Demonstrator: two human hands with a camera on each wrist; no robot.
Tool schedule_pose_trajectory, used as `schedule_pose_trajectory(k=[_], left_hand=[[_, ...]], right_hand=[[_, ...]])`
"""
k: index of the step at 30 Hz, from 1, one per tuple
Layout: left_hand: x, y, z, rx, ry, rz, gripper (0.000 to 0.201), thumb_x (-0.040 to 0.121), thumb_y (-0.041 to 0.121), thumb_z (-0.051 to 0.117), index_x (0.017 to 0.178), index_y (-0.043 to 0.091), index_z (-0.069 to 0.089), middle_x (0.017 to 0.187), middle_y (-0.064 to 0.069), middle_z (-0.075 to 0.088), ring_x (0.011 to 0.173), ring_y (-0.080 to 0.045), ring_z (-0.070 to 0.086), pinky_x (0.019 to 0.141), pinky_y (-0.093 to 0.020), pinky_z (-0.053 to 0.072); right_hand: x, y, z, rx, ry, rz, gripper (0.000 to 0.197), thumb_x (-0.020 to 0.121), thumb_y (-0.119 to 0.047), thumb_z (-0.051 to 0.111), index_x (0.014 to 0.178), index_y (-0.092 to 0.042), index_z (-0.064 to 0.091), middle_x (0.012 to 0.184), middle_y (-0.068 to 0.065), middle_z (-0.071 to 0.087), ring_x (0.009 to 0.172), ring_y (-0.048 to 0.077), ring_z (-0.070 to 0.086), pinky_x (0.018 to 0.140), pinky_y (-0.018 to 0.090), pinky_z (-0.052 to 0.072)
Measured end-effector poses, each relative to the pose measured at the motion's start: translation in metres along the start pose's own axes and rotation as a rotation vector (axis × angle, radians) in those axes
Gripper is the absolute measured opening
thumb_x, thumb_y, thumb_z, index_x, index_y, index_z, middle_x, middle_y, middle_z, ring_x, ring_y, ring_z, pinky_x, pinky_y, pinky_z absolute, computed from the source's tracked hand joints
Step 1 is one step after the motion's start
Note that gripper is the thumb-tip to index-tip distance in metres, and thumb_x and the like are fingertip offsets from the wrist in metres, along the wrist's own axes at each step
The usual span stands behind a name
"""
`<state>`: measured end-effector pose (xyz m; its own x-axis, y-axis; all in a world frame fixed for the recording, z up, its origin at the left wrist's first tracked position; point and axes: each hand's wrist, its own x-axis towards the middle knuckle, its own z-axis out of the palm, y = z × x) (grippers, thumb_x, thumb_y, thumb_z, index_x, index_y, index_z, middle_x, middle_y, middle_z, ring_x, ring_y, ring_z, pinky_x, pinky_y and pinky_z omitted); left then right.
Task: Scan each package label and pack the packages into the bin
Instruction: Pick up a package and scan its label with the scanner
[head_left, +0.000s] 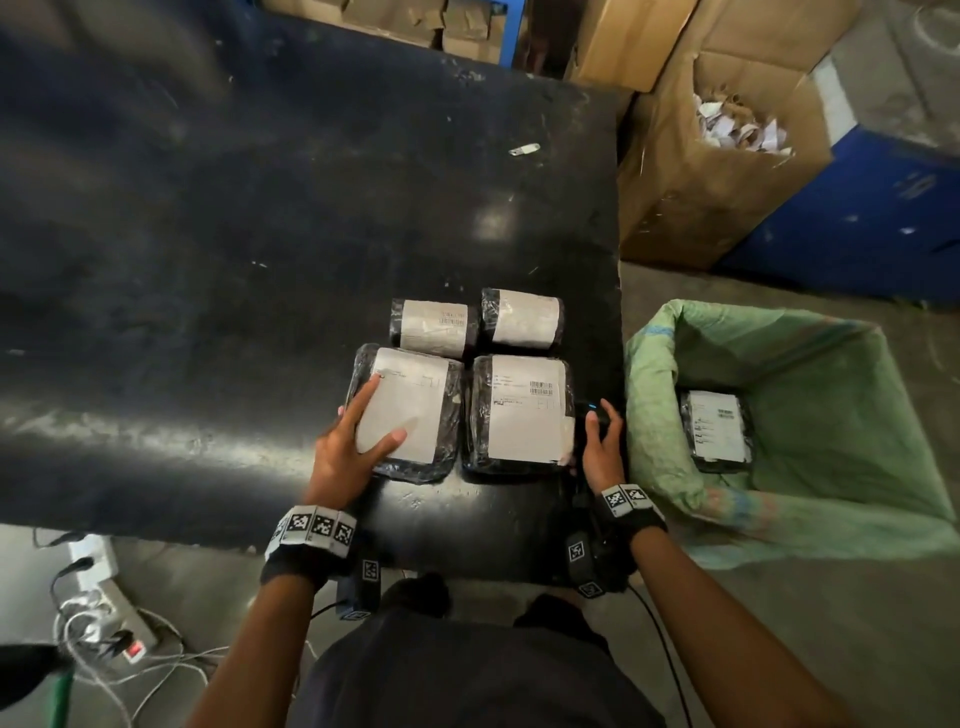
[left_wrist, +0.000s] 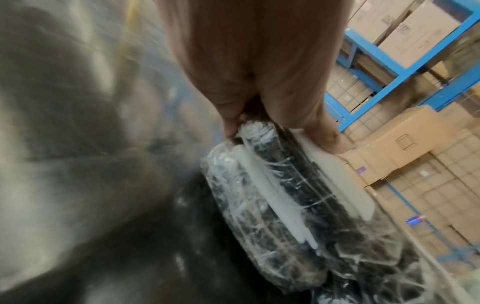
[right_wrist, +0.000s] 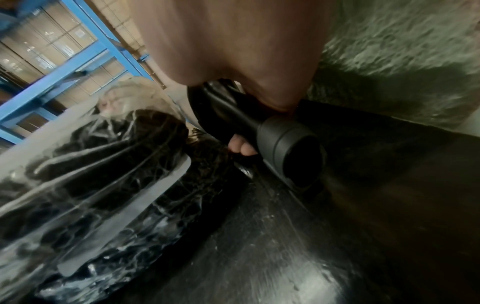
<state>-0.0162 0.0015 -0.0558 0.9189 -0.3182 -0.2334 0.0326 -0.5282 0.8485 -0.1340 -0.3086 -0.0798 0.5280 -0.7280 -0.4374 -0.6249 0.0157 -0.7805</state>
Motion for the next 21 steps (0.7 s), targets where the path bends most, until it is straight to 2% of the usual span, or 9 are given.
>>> schedule_pose_trajectory(k=[1, 3, 5, 7, 10, 12, 16, 18, 21], left_hand=[[0.0, 0.001, 0.0, 0.002, 0.006, 0.01, 0.077, 0.085, 0.033, 0.077, 0.151, 0.042, 0.037, 0.144, -0.01, 0.055, 0.121, -0.025, 0.057, 0.107, -0.035, 0.049], [-0.001, 0.006, 0.002, 0.052, 0.032, 0.029, 0.076, 0.084, 0.036, 0.077, 0.15, 0.042, 0.04, 0.136, -0.013, 0.058, 0.118, -0.03, 0.059, 0.104, -0.044, 0.051], [0.0, 0.018, 0.005, 0.109, 0.072, 0.051, 0.069, 0.087, 0.037, 0.075, 0.148, 0.042, 0.043, 0.121, -0.013, 0.057, 0.103, -0.027, 0.06, 0.098, -0.044, 0.053], [0.001, 0.032, 0.007, 0.135, 0.103, 0.072, 0.063, 0.092, 0.036, 0.069, 0.149, 0.041, 0.043, 0.114, -0.01, 0.048, 0.094, -0.022, 0.053, 0.095, -0.043, 0.051], [0.003, 0.045, 0.007, 0.155, 0.123, 0.074, 0.059, 0.096, 0.034, 0.064, 0.149, 0.042, 0.041, 0.115, -0.009, 0.042, 0.093, -0.021, 0.048, 0.097, -0.043, 0.047], [0.004, 0.053, 0.002, 0.169, 0.143, 0.111, 0.059, 0.096, 0.033, 0.064, 0.149, 0.043, 0.041, 0.116, -0.01, 0.041, 0.093, -0.022, 0.048, 0.099, -0.045, 0.046], [0.012, 0.068, -0.01, 0.168, 0.241, 0.204, 0.059, 0.095, 0.033, 0.066, 0.148, 0.042, 0.043, 0.11, -0.008, 0.04, 0.09, -0.022, 0.05, 0.091, -0.04, 0.048], [0.023, 0.08, -0.013, 0.155, 0.294, 0.261, 0.059, 0.094, 0.04, 0.065, 0.149, 0.041, 0.043, 0.108, -0.008, 0.041, 0.088, -0.021, 0.051, 0.089, -0.035, 0.047], [0.043, 0.106, -0.008, 0.08, 0.347, 0.322, 0.065, 0.088, 0.052, 0.055, 0.15, 0.04, 0.042, 0.106, -0.008, 0.042, 0.086, -0.02, 0.051, 0.09, -0.028, 0.044]], right_hand=[[0.0, 0.0, 0.0, -0.005, 0.001, 0.0, 0.047, 0.101, -0.044, 0.037, 0.146, -0.033, 0.03, 0.118, 0.0, 0.055, 0.066, 0.022, 0.06, 0.037, 0.023, 0.045], [0.001, 0.0, -0.001, -0.009, 0.01, 0.005, 0.046, 0.1, -0.048, 0.038, 0.144, -0.036, 0.032, 0.101, 0.007, 0.063, 0.05, 0.02, 0.055, 0.037, 0.024, 0.044], [0.004, 0.003, -0.002, -0.015, 0.027, 0.019, 0.045, 0.099, -0.05, 0.038, 0.142, -0.037, 0.035, 0.085, 0.008, 0.064, 0.045, 0.02, 0.051, 0.04, 0.026, 0.044], [0.004, 0.002, -0.004, 0.007, 0.028, 0.029, 0.043, 0.099, -0.049, 0.038, 0.139, -0.035, 0.038, 0.081, 0.004, 0.061, 0.047, 0.02, 0.051, 0.042, 0.027, 0.043], [0.0, -0.005, -0.009, 0.046, 0.041, 0.027, 0.042, 0.098, -0.05, 0.037, 0.137, -0.033, 0.038, 0.084, 0.007, 0.061, 0.054, 0.019, 0.054, 0.04, 0.026, 0.042], [-0.003, -0.015, -0.017, 0.077, 0.051, -0.012, 0.041, 0.098, -0.05, 0.037, 0.135, -0.034, 0.039, 0.092, 0.012, 0.062, 0.056, 0.017, 0.055, 0.038, 0.025, 0.041], [-0.014, -0.052, -0.034, 0.146, 0.02, -0.095, 0.035, 0.1, -0.048, 0.033, 0.133, -0.037, 0.037, 0.096, 0.014, 0.062, 0.053, 0.015, 0.052, 0.037, 0.023, 0.039], [-0.021, -0.078, -0.045, 0.185, 0.015, -0.15, 0.035, 0.102, -0.046, 0.031, 0.134, -0.036, 0.038, 0.096, 0.015, 0.064, 0.052, 0.015, 0.053, 0.038, 0.024, 0.041], [-0.035, -0.122, -0.06, 0.247, 0.0, -0.274, 0.033, 0.102, -0.046, 0.031, 0.134, -0.039, 0.039, 0.1, 0.014, 0.067, 0.055, 0.016, 0.058, 0.04, 0.027, 0.044]])
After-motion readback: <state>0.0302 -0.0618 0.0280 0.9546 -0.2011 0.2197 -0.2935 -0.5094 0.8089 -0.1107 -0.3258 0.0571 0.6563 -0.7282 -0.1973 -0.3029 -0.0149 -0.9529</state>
